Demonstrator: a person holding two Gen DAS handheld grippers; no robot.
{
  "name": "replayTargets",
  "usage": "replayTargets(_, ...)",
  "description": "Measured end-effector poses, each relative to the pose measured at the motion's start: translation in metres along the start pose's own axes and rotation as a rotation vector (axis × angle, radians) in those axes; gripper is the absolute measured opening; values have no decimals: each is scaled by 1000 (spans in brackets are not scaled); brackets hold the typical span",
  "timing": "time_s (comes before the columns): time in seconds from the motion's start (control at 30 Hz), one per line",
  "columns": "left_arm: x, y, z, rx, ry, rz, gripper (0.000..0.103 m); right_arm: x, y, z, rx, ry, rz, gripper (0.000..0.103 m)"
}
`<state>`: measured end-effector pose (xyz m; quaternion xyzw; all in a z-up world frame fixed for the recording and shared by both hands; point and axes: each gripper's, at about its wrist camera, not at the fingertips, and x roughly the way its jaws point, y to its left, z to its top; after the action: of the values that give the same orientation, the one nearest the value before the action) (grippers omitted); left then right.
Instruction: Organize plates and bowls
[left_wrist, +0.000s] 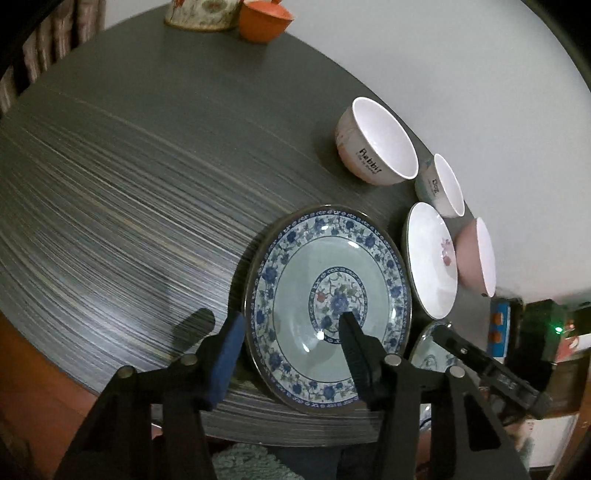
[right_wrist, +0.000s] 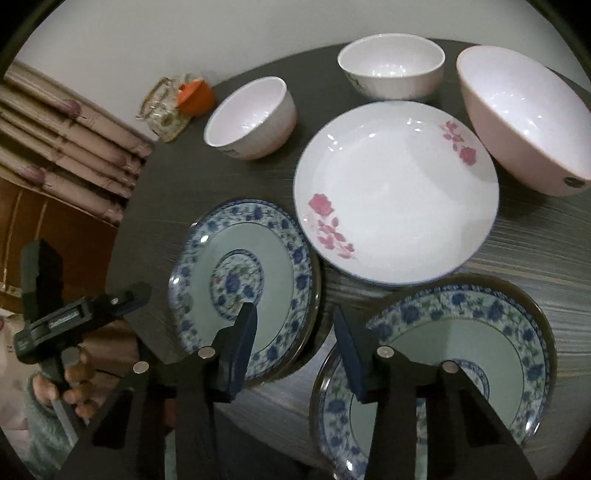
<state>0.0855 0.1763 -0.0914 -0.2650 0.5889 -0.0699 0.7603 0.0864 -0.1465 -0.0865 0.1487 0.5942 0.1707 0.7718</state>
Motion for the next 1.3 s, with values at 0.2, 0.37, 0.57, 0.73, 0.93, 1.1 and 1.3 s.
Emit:
replayTargets(0.2, 9, 9, 7, -32, 19, 7, 53, 24, -4, 12, 28, 44, -12, 39)
replayTargets(0.37, 17, 14, 10, -48, 43, 4, 53, 38, -7, 19, 52, 68, -15, 38)
replayTargets(0.57, 25, 15, 13, -47, 52, 11, 53, 48, -10, 22, 65, 84, 2, 31)
replayTargets(0.73, 32, 17, 16, -44, 61, 24, 43, 49, -12, 23, 57, 84, 11, 28)
replayTargets(0.93, 40, 17, 18, -45, 75, 20, 37, 52, -15, 24, 54, 82, 14, 24)
replayTargets(1.1, 45, 16, 20, -33, 86, 24, 32, 54, -16, 27, 62, 79, 10, 24)
replayTargets(1.3, 53, 14, 22, -6, 100, 30, 22, 57, -13, 28, 35, 80, 15, 17)
